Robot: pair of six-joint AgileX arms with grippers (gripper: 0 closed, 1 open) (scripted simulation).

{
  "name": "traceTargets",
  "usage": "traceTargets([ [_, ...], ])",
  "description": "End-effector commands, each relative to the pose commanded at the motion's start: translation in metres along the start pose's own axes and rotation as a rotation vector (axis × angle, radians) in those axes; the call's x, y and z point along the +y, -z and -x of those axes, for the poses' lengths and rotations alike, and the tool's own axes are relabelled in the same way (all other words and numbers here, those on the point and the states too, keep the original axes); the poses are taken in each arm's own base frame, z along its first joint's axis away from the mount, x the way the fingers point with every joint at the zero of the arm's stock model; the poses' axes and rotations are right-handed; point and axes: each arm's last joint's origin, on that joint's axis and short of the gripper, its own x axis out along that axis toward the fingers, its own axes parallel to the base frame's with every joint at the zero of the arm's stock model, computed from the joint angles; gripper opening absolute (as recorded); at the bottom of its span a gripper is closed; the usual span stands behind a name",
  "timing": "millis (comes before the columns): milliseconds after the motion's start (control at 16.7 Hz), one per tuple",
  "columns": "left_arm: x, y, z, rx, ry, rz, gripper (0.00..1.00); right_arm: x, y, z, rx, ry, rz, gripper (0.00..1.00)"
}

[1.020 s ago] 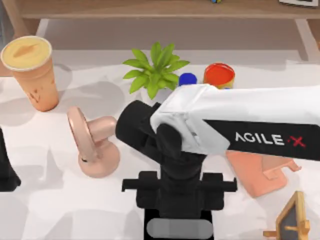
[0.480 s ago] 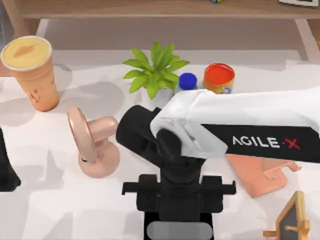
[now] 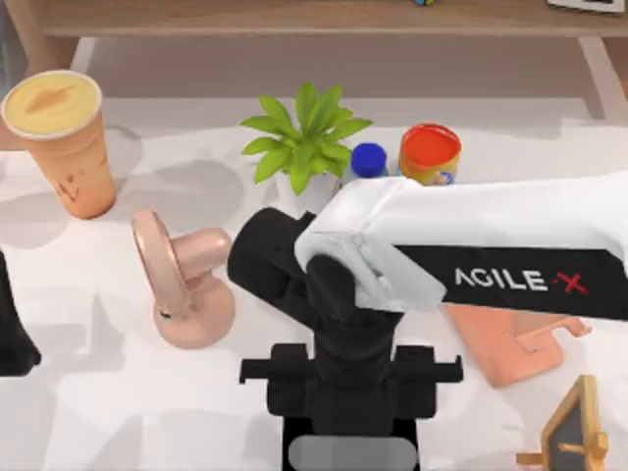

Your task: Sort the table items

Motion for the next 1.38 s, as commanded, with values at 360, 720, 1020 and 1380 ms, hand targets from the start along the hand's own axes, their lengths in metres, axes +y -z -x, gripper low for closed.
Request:
traceTargets([
  [360,0.0,0.0,0.0,0.0,0.0,0.0,1.0,0.0,0.0,0.0,0.0,0.0,0.0,1.0],
  [720,0.0,0.0,0.0,0.0,0.0,0.0,1.0,0.0,0.0,0.0,0.0,0.0,0.0,1.0],
  [1020,0.0,0.0,0.0,0.0,0.0,0.0,1.0,-0.001,0.016,0.02,0.043,0.079,-0.085,1.0],
  [1380,0.0,0.0,0.0,0.0,0.0,0.0,1.0,0.033,0.096,0.112,0.189,0.431,-0.626,1.0],
])
